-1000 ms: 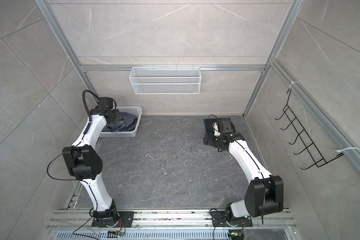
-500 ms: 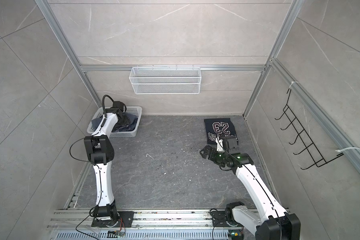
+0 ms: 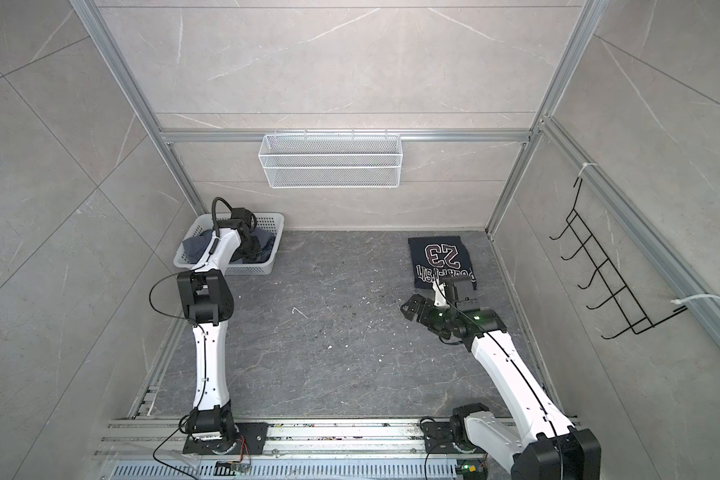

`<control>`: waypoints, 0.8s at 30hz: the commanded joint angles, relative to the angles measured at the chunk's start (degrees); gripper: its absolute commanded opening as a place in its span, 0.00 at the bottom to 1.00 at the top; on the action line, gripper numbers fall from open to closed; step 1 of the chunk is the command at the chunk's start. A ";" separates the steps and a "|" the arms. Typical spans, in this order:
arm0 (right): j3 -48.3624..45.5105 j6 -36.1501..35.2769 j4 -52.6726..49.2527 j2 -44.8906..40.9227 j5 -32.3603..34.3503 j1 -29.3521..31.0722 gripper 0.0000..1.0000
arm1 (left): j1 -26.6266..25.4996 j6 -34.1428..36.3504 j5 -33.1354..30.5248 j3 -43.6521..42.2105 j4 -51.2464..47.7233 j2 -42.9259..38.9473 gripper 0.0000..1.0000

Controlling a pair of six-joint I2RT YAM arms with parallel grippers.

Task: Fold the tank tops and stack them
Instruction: 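Reach the left gripper into the white basket for the next tank top, then lift the blue-grey tank top out of the basket with the left gripper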

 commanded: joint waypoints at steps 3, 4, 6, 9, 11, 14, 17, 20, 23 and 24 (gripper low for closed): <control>0.26 0.89 -1.78 -1.01 1.36 0.15 0.98 | 2.28 -2.99 2.91 1.89 0.40 -9.92 0.00; 0.06 1.00 -1.89 -1.12 1.32 0.20 0.98 | 2.62 -3.13 3.23 1.93 0.74 -13.24 0.00; -0.32 0.98 -2.15 -1.29 1.11 0.20 0.98 | 2.94 -3.22 3.31 2.09 1.63 -16.86 0.00; -1.32 0.98 -2.24 -2.29 1.35 0.16 0.98 | 2.98 -2.67 5.19 3.05 3.73 -23.16 0.00; -1.95 1.07 -2.33 -2.82 1.29 0.22 0.97 | 2.95 -2.77 6.61 4.01 4.76 -27.24 0.00; -2.53 1.24 -2.26 -3.38 1.11 0.16 0.97 | 2.81 -2.85 9.48 4.86 6.83 -33.06 0.00; -3.22 1.51 -1.90 -3.92 0.86 0.15 0.97 | 1.67 -2.00 15.52 4.32 10.41 -39.37 0.00; -4.01 1.60 -1.28 -4.02 0.67 0.22 0.97 | -2.37 0.26 17.04 4.53 12.44 -44.91 0.00; -4.61 1.68 -0.73 -3.67 0.67 0.15 0.97 | -8.07 3.08 17.07 4.69 13.17 -49.41 0.00; -4.70 1.73 -0.67 -3.60 0.59 0.19 0.97 | -10.26 3.66 17.13 4.35 13.13 -50.77 0.00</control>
